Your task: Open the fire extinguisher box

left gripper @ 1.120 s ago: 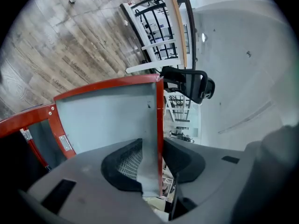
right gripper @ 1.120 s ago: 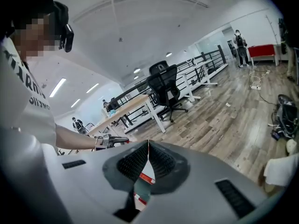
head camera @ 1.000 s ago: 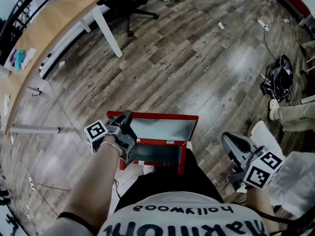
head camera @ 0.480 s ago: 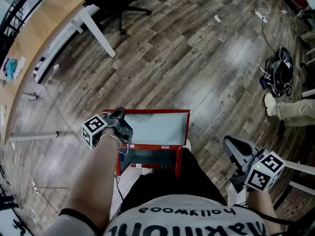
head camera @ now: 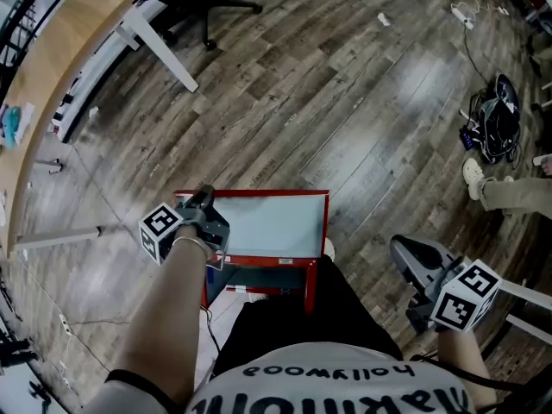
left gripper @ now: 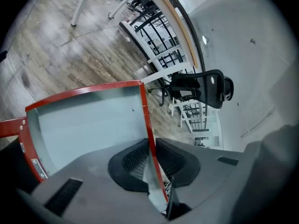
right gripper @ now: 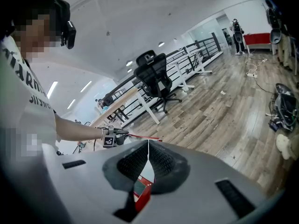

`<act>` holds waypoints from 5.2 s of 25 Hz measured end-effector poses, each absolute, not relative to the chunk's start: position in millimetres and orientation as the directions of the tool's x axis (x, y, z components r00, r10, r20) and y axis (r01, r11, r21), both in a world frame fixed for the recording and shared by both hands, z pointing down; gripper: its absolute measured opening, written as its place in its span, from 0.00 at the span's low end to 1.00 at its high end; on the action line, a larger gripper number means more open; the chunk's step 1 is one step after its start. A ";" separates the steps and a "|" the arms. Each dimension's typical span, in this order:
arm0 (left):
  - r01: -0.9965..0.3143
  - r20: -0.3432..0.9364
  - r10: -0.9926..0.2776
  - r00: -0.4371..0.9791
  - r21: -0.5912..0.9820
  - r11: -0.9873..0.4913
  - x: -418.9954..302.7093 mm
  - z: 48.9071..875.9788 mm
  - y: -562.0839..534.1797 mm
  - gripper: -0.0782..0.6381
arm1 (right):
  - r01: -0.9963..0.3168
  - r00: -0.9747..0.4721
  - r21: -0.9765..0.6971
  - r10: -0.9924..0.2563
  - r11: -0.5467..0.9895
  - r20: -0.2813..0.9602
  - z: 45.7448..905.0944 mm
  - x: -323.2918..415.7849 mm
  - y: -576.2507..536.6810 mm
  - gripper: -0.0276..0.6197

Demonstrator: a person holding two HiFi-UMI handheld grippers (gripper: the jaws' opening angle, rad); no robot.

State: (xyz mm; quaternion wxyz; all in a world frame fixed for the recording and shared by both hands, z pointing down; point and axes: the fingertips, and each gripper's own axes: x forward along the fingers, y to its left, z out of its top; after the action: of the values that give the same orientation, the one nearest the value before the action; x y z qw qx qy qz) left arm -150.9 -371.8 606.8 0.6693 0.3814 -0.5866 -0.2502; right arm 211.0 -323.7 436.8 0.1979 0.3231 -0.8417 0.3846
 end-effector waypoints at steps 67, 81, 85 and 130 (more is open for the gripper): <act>-0.621 -0.017 -0.779 0.627 0.593 -0.513 -170.7 284.9 -135.5 0.15 | -0.641 -0.761 -0.513 -0.560 0.571 0.327 330.7 87.4 -212.7 0.06; -0.710 0.128 -0.718 0.684 0.341 -0.615 -113.1 253.0 -78.2 0.14 | -0.608 -0.794 -0.378 -0.540 0.698 0.281 264.7 85.3 -148.2 0.06; -0.732 0.143 -0.736 0.662 0.336 -0.593 -87.3 251.4 -57.9 0.14 | -0.538 -0.842 -0.366 -0.467 0.760 0.269 265.3 80.8 -118.4 0.06; -0.799 0.295 -0.753 0.588 0.356 -0.484 -115.2 317.6 -46.8 0.14 | -0.595 -0.761 -0.268 -0.424 0.758 0.491 320.7 53.2 -76.3 0.05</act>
State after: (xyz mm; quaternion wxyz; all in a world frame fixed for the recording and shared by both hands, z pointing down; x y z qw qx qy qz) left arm -115.2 -46.8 317.6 0.2329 0.8601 -0.4512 0.0494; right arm 53.2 -76.3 320.7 0.2047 0.2783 -0.9150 0.2086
